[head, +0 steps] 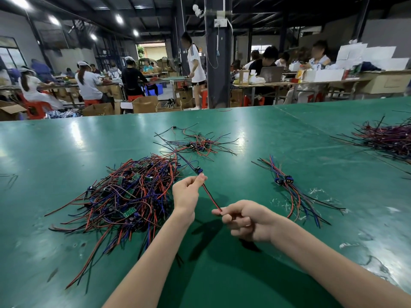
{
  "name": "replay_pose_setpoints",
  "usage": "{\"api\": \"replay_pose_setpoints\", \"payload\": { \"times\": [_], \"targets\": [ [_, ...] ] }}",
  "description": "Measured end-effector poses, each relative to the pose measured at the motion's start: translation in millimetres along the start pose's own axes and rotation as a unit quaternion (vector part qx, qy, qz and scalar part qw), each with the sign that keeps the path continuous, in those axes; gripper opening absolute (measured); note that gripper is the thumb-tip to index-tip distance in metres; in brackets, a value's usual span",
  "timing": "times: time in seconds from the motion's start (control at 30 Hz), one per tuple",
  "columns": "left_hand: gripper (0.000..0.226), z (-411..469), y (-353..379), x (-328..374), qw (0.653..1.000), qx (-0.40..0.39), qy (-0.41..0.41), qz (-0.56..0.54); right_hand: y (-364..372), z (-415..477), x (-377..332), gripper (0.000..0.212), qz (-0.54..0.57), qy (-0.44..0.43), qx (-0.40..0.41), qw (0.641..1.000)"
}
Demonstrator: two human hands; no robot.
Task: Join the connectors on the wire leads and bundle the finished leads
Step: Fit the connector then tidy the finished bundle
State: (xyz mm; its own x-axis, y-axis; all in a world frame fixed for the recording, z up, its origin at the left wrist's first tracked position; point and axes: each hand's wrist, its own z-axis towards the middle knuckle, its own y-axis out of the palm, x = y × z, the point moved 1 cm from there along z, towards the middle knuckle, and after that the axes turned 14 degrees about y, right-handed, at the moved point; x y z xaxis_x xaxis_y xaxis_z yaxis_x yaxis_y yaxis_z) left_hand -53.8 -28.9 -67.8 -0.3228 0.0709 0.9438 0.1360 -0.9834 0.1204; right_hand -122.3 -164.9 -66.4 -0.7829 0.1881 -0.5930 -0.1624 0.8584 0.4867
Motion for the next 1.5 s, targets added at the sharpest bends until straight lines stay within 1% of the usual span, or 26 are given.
{"api": "replay_pose_setpoints", "payload": {
  "times": [0.07, 0.17, 0.27, 0.33, 0.4, 0.53, 0.67, 0.8, 0.9, 1.03, 1.1, 1.23, 1.37, 1.47, 1.5],
  "targets": [
    [0.015, 0.4, 1.1, 4.5, 1.0, 0.002, -0.006, -0.023, -1.5, -0.5, -1.7, 0.02, 0.029, 0.019, -0.014, 0.999],
    [0.013, -0.2, 2.7, 9.2, 0.999, -0.003, -0.01, -0.043, -0.9, -2.3, -1.2, 0.019, 0.007, 0.044, -0.034, 0.998],
    [0.012, -1.4, 2.8, 11.1, 0.999, -0.006, -0.004, -0.051, 0.8, -5.4, -1.3, 0.021, -0.021, 0.057, -0.069, 0.996],
    [0.012, -0.1, 2.7, 13.6, 0.998, -0.007, -0.002, -0.059, 1.8, -9.0, -1.2, 0.02, -0.066, 0.028, -0.087, 0.994],
    [0.012, 3.1, 1.7, 16.5, 0.996, 0.009, -0.008, -0.085, 3.2, -12.2, -0.5, 0.02, -0.121, -0.024, -0.096, 0.988],
    [0.011, 6.9, -2.8, 18.5, 0.993, 0.031, -0.014, -0.113, 7.9, -13.2, 1.9, 0.018, -0.215, -0.131, -0.077, 0.965],
    [0.01, 7.3, -4.6, 18.6, 0.992, 0.033, -0.02, -0.117, 8.1, -14.6, 1.5, 0.017, -0.255, -0.161, -0.08, 0.95],
    [0.012, 9.0, -7.5, 18.3, 0.993, 0.039, -0.02, -0.112, 5.9, -16.5, 0.3, 0.018, -0.264, -0.148, -0.085, 0.949],
    [0.012, 8.6, -8.5, 17.8, 0.993, 0.043, -0.02, -0.104, 5.7, -12.2, 1.3, 0.017, -0.261, -0.115, -0.056, 0.957],
    [0.012, 7.5, -7.4, 18.1, 0.994, 0.047, -0.018, -0.092, 0.4, -8.8, -3.1, 0.022, -0.18, -0.065, -0.042, 0.981],
    [0.012, 7.7, -7.3, 19.0, 0.994, 0.05, -0.011, -0.095, -2.0, -9.6, -5.5, 0.023, -0.16, -0.061, -0.049, 0.984],
    [0.011, 9.5, -9.3, 19.6, 0.993, 0.059, 0.001, -0.107, 1.7, -8.5, -3.6, 0.02, -0.204, -0.081, -0.056, 0.974],
    [0.012, 7.1, -8.7, 18.7, 0.994, 0.048, 0.011, -0.1, 1.0, -5.4, -1.6, 0.018, -0.227, -0.072, -0.044, 0.97],
    [0.013, 7.4, -7.6, 18.8, 0.991, 0.04, 0.001, -0.124, -2.4, -9.2, -3.9, 0.015, -0.259, -0.078, -0.048, 0.962],
    [0.013, 8.1, -7.6, 19.1, 0.99, 0.038, -0.005, -0.134, -3.3, -11.2, -6.3, 0.018, -0.28, -0.076, -0.054, 0.956]
  ]
}}
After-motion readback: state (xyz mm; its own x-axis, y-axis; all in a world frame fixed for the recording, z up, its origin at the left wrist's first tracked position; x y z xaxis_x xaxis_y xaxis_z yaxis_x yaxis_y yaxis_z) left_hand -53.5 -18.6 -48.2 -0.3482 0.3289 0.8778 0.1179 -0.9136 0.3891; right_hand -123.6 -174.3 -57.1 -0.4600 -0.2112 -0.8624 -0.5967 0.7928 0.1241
